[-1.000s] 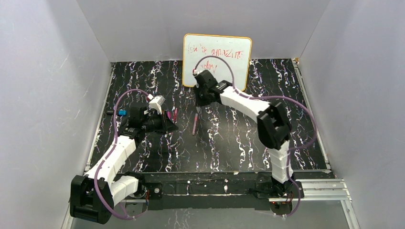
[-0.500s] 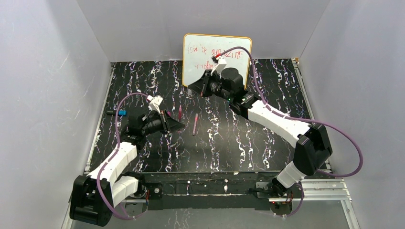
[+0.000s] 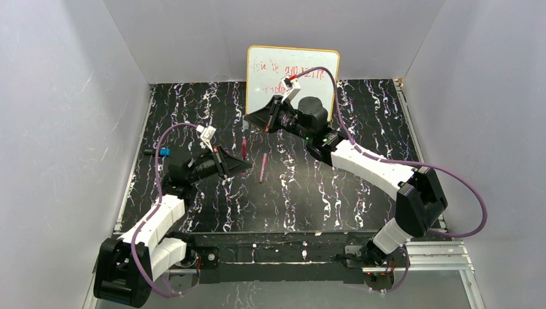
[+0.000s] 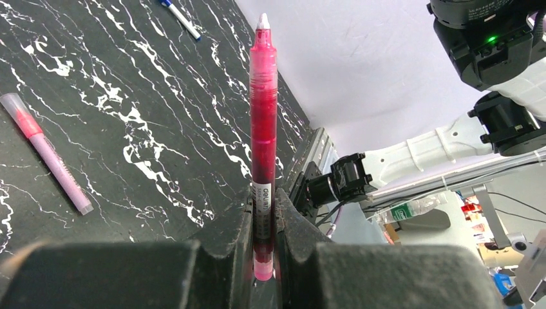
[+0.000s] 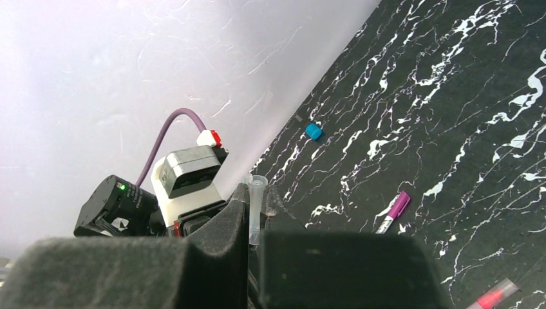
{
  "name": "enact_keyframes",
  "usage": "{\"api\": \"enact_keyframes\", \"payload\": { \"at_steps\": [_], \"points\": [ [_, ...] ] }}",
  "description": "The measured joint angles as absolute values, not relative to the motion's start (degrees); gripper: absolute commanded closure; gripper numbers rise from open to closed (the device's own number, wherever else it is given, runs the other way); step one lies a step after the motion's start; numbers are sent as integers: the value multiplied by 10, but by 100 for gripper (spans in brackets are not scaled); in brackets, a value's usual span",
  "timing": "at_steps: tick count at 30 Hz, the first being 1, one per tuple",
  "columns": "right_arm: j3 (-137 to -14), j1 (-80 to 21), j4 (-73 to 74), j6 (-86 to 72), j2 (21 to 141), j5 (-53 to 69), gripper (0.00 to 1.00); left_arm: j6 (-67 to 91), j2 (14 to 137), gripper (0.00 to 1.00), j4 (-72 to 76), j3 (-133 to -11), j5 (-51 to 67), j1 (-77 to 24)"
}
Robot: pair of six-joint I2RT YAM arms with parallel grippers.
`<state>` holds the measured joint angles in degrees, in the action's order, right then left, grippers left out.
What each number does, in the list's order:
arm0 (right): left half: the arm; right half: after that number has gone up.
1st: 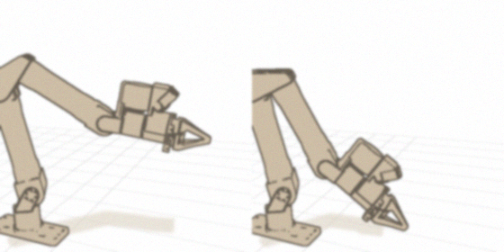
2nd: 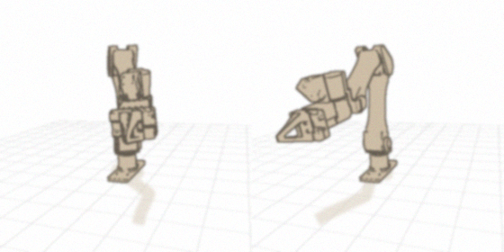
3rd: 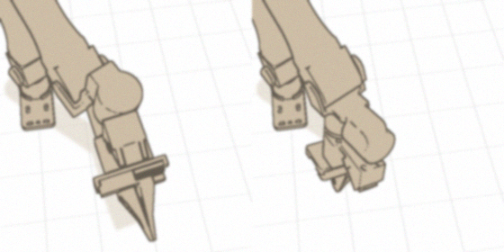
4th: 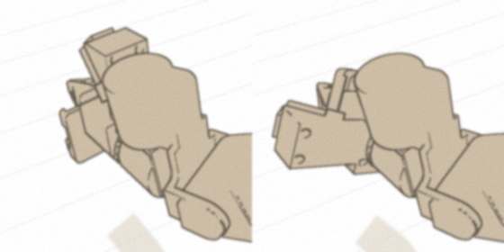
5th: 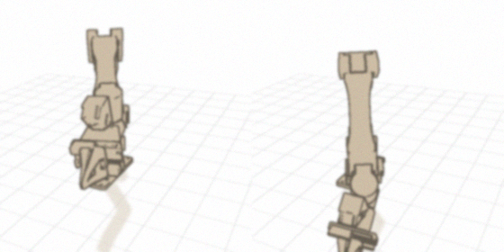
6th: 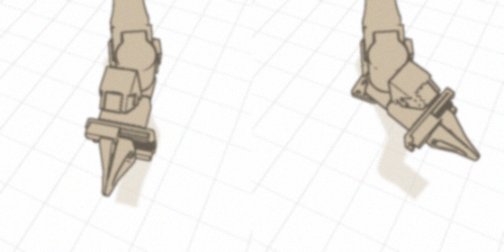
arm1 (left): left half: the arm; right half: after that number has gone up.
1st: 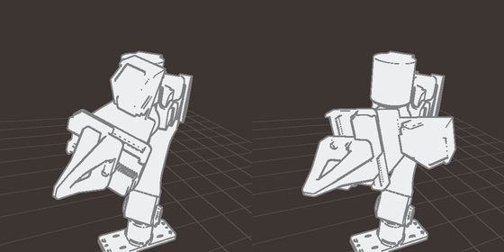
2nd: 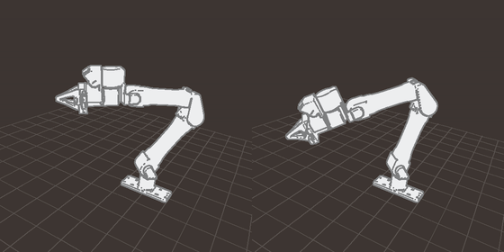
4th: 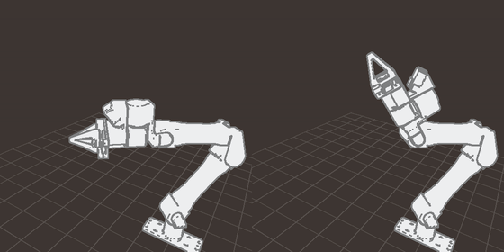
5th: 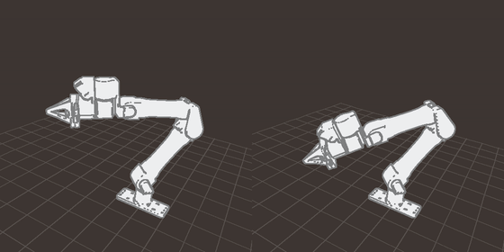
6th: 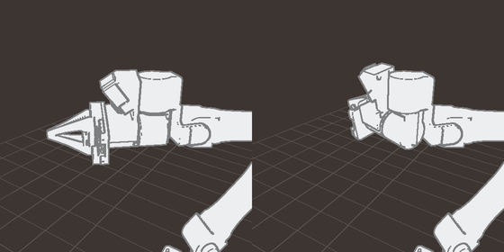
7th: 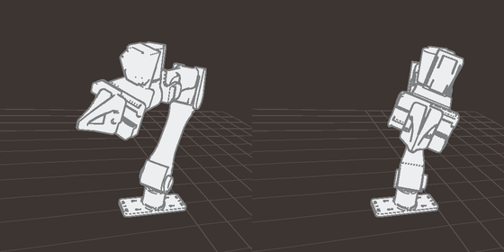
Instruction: Insert the pens into the pen caps
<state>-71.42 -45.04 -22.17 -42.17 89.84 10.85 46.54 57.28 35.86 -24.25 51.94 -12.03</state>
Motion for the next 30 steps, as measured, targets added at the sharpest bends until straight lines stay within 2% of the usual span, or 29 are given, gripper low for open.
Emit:
{"api": "enact_keyframes", "payload": {
  "at_steps": [30],
  "points": [
    [-685,-473,-240,-424,911,98,96,495,573,100,404,-238,536,-121]
  ]
}}
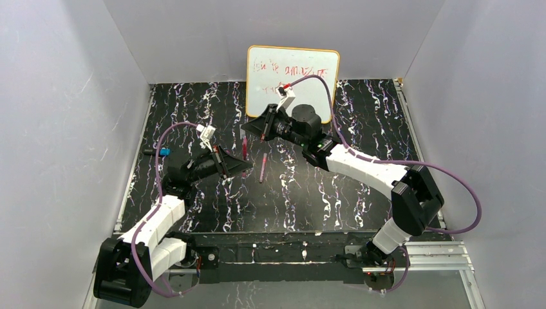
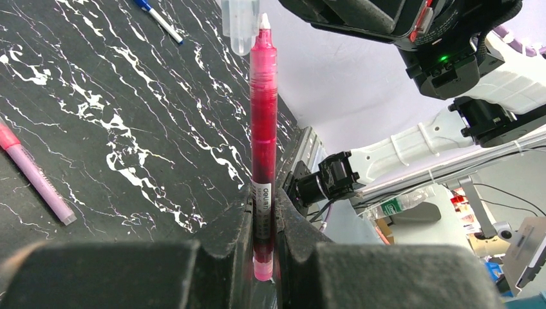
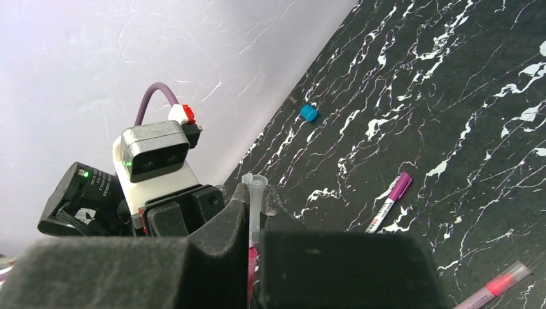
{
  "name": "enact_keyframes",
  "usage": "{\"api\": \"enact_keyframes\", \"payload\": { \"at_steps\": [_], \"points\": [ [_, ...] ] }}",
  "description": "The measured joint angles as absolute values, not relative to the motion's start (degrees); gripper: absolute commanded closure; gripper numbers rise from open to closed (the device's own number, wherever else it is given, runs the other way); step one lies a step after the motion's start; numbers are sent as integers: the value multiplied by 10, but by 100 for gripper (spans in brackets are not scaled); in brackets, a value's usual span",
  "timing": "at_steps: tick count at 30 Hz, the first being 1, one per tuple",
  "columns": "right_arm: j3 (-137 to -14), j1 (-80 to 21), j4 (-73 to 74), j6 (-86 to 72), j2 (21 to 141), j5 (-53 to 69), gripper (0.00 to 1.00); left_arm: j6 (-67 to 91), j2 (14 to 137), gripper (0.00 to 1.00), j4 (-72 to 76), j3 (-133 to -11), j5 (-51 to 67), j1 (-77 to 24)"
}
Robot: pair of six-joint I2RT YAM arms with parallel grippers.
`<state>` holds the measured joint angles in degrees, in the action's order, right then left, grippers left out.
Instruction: Insert the pens into the pen caps
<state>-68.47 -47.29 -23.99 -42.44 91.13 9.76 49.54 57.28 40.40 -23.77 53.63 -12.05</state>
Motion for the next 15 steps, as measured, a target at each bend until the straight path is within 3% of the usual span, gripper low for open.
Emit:
{"api": "enact_keyframes", "payload": {
  "at_steps": [15],
  "points": [
    [-685,-473,-241,-414,896,84,96,496,573,100,407,-237,538,-121]
  ]
}}
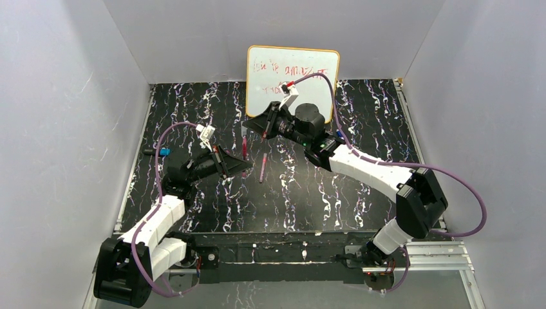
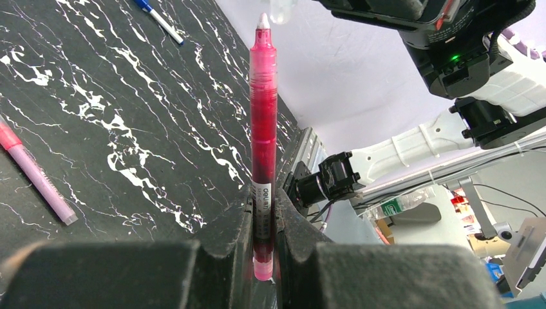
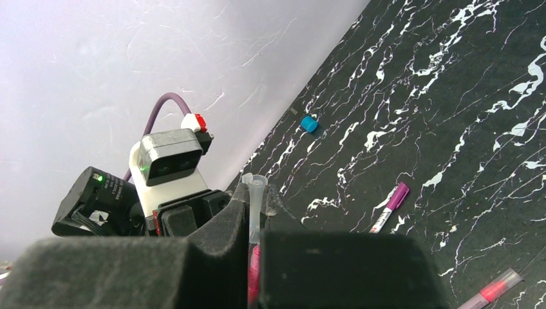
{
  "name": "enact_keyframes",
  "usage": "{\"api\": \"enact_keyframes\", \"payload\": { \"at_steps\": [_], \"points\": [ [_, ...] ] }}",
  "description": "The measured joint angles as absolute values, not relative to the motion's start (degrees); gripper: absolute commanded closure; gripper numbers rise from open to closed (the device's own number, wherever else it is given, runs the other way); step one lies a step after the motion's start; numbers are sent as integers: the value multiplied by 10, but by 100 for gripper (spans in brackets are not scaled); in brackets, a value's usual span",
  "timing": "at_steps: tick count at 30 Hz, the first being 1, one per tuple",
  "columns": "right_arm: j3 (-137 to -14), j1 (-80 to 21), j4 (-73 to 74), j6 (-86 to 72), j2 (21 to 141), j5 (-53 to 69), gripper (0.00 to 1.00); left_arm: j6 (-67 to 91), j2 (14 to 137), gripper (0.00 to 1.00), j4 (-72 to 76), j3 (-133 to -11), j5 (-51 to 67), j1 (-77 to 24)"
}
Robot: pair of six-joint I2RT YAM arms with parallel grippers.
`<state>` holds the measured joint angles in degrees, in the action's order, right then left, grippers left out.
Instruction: Insert the pens into the pen caps
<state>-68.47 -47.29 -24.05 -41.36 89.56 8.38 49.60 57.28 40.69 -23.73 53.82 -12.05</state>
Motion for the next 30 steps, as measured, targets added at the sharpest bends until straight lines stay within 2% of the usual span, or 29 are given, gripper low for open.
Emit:
{"api": "enact_keyframes", "payload": {
  "at_steps": [30],
  "points": [
    [-661,-473,-241,-414,878,83,96,496,573,100,407,-237,538,-121]
  ]
}}
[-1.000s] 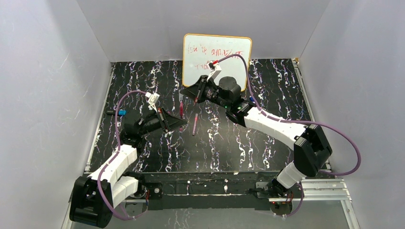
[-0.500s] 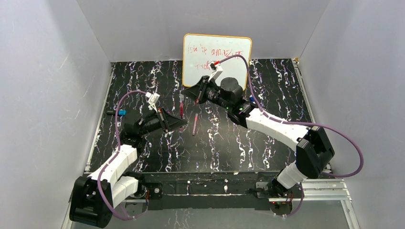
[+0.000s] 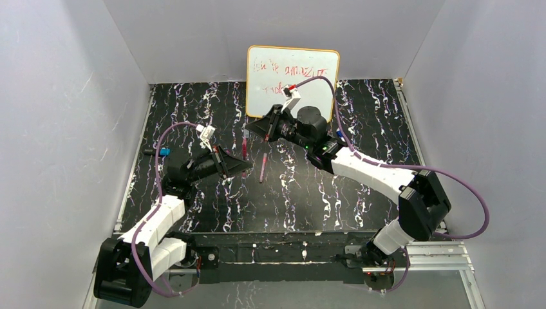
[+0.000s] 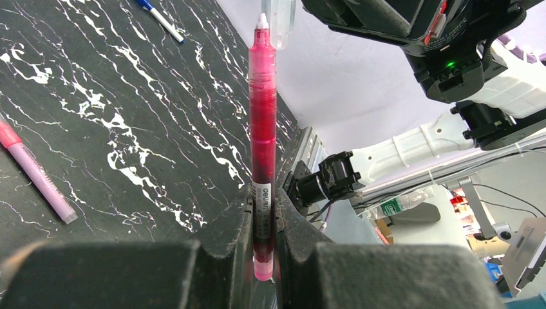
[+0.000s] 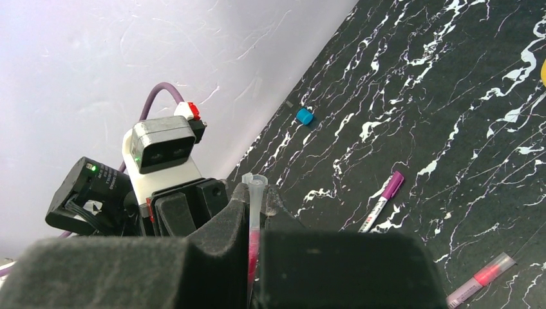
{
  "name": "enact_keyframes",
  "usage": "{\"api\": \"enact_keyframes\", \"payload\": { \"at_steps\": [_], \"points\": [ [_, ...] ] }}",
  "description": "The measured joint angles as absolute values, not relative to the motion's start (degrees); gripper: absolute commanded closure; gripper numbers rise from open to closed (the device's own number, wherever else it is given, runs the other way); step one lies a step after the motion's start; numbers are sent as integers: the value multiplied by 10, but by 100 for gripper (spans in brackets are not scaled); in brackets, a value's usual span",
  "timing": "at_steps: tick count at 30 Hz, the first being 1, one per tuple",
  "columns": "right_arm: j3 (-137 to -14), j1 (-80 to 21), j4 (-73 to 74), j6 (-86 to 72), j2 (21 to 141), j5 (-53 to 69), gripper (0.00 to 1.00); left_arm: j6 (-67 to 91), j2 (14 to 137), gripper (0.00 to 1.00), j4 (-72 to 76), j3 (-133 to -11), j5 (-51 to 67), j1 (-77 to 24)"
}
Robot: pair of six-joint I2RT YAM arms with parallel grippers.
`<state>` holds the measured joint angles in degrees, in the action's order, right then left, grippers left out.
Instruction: Insert the pens into the pen caps
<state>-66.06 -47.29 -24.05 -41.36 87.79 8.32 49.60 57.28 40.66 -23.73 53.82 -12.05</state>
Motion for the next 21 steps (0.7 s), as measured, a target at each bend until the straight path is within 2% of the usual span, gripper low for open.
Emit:
{"api": "enact_keyframes", "payload": {
  "at_steps": [21],
  "points": [
    [-659,-473,-257,-414,879,76,96,500,573,100,407,-237,541,-121]
  ]
}}
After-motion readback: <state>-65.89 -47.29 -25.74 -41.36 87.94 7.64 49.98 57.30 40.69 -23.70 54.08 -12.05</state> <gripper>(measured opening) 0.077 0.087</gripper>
